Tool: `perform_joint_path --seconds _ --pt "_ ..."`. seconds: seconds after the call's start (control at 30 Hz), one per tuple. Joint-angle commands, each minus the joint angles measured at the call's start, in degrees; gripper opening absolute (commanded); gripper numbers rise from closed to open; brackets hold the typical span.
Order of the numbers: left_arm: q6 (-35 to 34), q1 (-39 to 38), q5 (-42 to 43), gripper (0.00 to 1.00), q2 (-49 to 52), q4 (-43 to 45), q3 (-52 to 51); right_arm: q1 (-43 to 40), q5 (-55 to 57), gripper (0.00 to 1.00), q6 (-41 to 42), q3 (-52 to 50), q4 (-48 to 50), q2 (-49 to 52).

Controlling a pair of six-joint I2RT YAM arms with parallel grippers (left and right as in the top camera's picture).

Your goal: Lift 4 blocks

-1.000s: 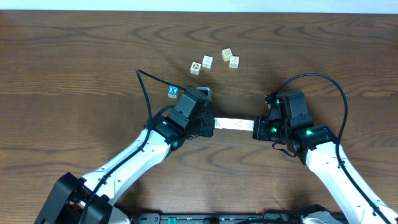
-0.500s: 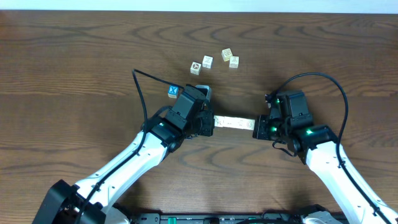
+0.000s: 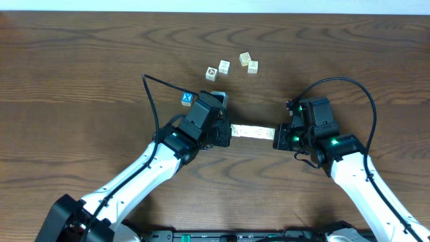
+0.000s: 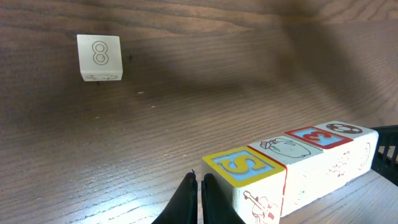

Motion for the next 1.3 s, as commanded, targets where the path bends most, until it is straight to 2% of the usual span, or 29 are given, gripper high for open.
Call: perform_joint_path --seconds 0.0,1.27 --pt "0.98 -1.92 8.41 0.07 -0.52 1.51 3.04 1.75 -11.69 0.01 0.63 2.73 1.29 -1.11" --pt "0.98 -1.92 8.44 0.07 -0.52 1.53 3.04 1.75 -11.19 0.01 0.15 4.17 -0.98 -1.14"
